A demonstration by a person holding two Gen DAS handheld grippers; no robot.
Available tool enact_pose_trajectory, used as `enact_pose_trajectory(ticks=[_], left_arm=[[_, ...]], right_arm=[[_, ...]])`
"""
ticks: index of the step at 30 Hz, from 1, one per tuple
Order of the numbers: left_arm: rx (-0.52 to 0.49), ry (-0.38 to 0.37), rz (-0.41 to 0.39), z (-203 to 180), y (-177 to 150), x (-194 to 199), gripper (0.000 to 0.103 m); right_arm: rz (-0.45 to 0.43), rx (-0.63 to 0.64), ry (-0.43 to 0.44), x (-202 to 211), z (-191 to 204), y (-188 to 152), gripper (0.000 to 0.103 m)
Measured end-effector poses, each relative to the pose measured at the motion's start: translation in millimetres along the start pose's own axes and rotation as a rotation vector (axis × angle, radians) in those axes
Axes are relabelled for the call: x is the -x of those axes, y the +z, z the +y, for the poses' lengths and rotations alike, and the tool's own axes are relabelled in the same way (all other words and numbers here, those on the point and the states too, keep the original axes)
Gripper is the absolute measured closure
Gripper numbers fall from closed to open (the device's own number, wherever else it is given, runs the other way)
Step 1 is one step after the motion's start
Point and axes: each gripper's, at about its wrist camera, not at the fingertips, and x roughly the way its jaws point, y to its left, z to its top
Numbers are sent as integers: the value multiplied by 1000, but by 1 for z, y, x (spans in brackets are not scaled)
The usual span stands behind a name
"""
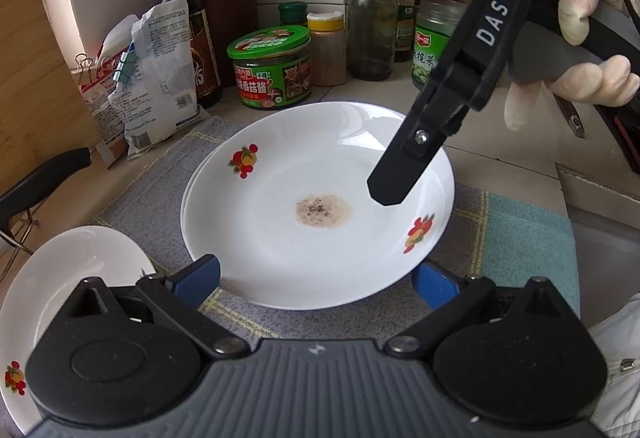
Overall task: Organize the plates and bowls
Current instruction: 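Open the right gripper and pull it back from the stacked plates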
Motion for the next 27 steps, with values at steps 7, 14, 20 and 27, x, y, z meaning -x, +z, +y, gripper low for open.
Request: enact_pose_trajectory(ticks=[7,14,20,27], left_arm=[[45,29,-40,5,-3,12,2],[147,104,-93,9,-16,39,1],[259,206,-108,9,-43,73,1],[366,386,-87,15,-79,114,1]], right_arm=[[-9,0,-40,2,1,-5,0],[-93,64,-123,11,18,-15,0],[-182,143,-201,10,50,-30,0],[-272,162,-238,-3,92,-52,0]])
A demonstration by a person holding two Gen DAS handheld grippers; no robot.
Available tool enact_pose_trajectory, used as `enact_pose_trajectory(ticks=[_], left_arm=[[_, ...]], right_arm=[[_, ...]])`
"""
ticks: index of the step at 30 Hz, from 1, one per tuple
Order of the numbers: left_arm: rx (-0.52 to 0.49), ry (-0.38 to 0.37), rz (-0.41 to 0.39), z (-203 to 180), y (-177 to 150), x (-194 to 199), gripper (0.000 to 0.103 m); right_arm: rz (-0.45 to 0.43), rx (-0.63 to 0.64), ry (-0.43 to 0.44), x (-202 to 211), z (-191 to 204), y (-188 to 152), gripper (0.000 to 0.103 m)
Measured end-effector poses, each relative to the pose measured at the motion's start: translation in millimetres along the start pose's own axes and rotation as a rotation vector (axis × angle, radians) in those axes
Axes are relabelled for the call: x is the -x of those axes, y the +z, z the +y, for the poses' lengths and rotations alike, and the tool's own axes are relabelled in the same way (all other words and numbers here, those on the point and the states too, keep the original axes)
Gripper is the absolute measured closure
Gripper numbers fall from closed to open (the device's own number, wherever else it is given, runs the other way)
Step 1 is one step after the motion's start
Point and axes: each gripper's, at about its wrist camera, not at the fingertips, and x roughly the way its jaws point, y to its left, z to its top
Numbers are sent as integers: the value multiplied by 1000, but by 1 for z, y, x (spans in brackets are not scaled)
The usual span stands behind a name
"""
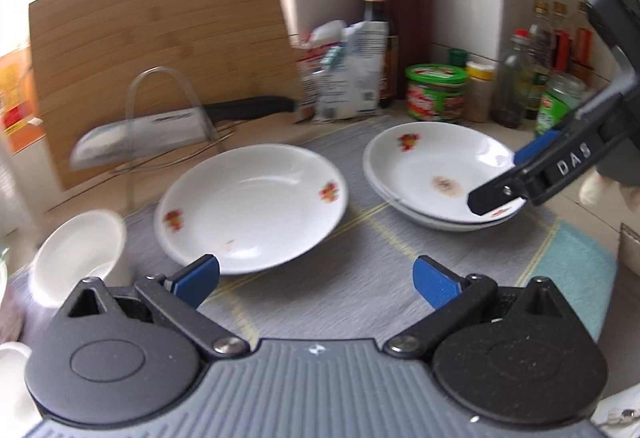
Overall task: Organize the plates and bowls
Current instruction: 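Open the right gripper and pull it back from the stacked plates, then close the right gripper on the rim of the plate by the knife rack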
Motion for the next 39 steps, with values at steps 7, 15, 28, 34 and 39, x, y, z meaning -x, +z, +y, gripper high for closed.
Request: enact_pose_trajectory(ticks=[7,15,28,34,39], left_arm=[[76,67,18,35,-27,18,1],[113,61,65,42,-40,1,1],[176,134,151,22,-26,-60,1],[220,172,160,16,-18,-77,0],[235,186,151,19,-14,-83,0]], right_arm=[[-18,19,-27,0,50,-16,0],[-50,55,-37,7,81,-13,0],[-34,202,120,-41,56,44,0],[-30,255,187,-69,42,75,0],[-6,283,236,-90,38,97,0]])
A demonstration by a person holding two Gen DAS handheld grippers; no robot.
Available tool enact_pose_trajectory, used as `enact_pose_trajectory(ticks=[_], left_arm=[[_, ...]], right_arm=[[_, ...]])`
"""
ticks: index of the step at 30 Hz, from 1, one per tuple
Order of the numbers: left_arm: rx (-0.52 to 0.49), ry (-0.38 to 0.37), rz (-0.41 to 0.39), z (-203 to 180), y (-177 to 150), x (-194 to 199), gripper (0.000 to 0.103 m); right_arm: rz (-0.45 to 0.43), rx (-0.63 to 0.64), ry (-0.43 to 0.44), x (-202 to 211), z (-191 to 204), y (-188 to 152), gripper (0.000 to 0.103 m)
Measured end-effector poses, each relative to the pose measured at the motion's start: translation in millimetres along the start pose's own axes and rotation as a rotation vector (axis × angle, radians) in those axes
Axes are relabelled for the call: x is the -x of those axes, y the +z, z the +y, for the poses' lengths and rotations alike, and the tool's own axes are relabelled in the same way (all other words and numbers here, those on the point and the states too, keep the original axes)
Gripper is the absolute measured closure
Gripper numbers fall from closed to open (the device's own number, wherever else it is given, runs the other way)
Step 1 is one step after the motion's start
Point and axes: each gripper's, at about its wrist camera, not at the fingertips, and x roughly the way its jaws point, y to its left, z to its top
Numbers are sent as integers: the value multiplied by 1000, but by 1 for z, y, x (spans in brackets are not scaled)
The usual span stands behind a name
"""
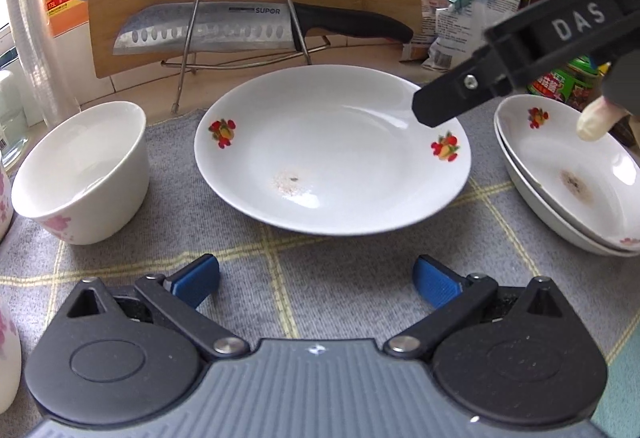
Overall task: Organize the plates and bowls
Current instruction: 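Close the right gripper on the rim of the plate by the knife rack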
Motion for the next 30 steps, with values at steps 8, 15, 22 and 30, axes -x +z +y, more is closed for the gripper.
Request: enact_pose_trajectory(ticks=[8,15,22,30], left_arm=[[10,5,-26,2,3,-5,0],[14,7,-52,3,4,-7,0],[9,1,-64,5,3,-6,0],[4,-3,-78,8,5,-10,0]], right_arm=[[73,16,46,-40,-10,23,0],[160,27,78,-70,-9,39,0],[225,81,71,-90,-1,41,0],[267,181,44,-97,10,43,0]])
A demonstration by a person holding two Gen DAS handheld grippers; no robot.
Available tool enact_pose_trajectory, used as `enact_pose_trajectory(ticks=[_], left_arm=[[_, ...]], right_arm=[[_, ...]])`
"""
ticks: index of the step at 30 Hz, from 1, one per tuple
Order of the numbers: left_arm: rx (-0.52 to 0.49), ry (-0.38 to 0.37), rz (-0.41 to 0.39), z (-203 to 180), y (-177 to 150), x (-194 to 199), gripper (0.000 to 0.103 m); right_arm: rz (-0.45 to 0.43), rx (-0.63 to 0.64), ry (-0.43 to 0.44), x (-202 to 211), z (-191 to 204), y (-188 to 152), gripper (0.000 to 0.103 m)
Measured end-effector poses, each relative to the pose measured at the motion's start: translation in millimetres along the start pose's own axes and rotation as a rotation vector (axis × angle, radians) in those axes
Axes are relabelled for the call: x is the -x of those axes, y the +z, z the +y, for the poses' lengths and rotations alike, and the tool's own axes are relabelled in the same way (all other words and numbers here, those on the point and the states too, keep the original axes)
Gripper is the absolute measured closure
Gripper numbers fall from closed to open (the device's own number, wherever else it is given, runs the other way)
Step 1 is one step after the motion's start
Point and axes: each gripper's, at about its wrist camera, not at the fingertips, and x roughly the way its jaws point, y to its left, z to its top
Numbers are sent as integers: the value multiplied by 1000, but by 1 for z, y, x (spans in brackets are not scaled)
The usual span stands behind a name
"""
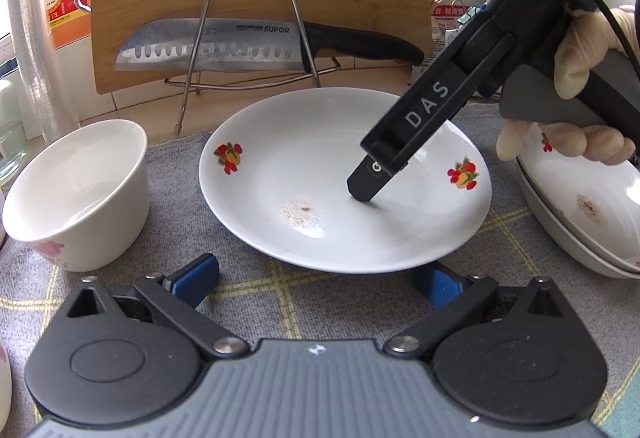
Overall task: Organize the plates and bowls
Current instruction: 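Close the right gripper on the rim of the plate by the knife rack, then lift the fruit-decal plate with the right gripper and carry it along the towel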
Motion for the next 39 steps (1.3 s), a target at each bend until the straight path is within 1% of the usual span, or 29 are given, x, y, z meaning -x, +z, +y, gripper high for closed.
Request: enact_pose_trajectory(ticks=[3,6,11,17,20,25,32,39], left_arm=[[-8,-7,-6,1,-1,0,0],[-18,-17,-10,1,-1,-1,0],[-36,-36,-16,3,-1,-1,0],[-62,-65,-27,7,-2,-1,0],[-76,-79,-31,9,-2,-2,0],[-99,-102,-29,10,-2,-1,0],[-127,-126,-19,12,1,-3,0],[-178,-132,-31,12,2,-3,0]], right_arm=[[9,8,3,0,-1,1,0],[-3,30,11,-2,0,1,0],[12,49,19,-3,-1,5,0],[7,111,51,-4,-4,9,0],[3,125,91,-4,-9,14,0],[-3,104,164,-4,-21,23,0],[2,93,207,-4,-27,29,0],[1,63,291,-3,-35,30,0]])
